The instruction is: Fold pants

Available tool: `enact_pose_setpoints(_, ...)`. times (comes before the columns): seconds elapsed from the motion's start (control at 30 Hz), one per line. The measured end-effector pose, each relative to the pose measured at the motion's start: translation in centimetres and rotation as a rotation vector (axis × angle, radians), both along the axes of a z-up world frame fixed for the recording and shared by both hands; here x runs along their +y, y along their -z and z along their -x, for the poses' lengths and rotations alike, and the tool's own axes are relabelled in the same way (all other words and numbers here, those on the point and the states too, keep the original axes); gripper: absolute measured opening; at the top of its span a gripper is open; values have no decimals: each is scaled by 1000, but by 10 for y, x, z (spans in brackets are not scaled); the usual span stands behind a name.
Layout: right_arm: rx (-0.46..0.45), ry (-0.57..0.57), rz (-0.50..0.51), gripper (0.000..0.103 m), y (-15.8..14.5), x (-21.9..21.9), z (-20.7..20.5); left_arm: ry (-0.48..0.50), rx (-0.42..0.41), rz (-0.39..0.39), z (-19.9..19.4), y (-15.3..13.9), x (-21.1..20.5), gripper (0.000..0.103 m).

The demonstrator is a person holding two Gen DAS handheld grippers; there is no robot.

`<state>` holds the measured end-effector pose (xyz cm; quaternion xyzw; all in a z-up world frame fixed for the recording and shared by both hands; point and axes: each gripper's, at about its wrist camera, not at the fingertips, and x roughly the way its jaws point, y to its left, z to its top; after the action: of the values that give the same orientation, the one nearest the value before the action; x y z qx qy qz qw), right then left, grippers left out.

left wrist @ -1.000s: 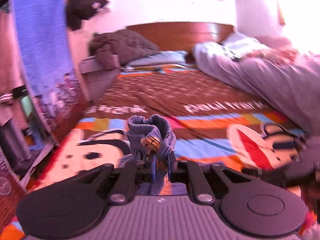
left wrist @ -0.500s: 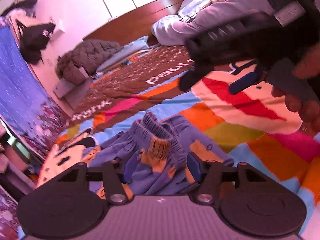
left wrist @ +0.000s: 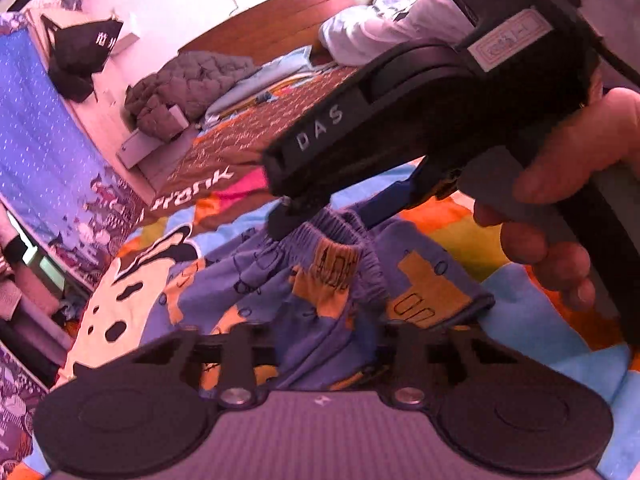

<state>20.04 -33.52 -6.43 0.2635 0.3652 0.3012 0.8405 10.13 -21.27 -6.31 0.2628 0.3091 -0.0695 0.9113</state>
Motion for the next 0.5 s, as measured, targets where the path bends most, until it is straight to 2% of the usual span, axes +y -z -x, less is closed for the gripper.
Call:
enact_pose_setpoints(0.03,14,0,0,58,2,2,-2,-12,10,4,-2,0,2,24)
enact_pose_setpoints(0.1,34,1,-8,45,6,3,-4,-21,26,31,-4,-2,6,15)
enact_pose_setpoints(0.17,35,9,-14,37,8,1,-4,-27,25,59,-4,-5,10,7)
enact_pose_setpoints(0.23,29,15,-28,21,7,-2,-3,-24,22,90,-2,-10,13,4)
enact_pose_setpoints(0.33,21,16,-57,16,1,-4,-1,-27,21,119,1,-19,16,4)
enact_pose_setpoints(0.5,-11,20,-33,16,-19,-10,10,-11,20,153,9,-33,12,4)
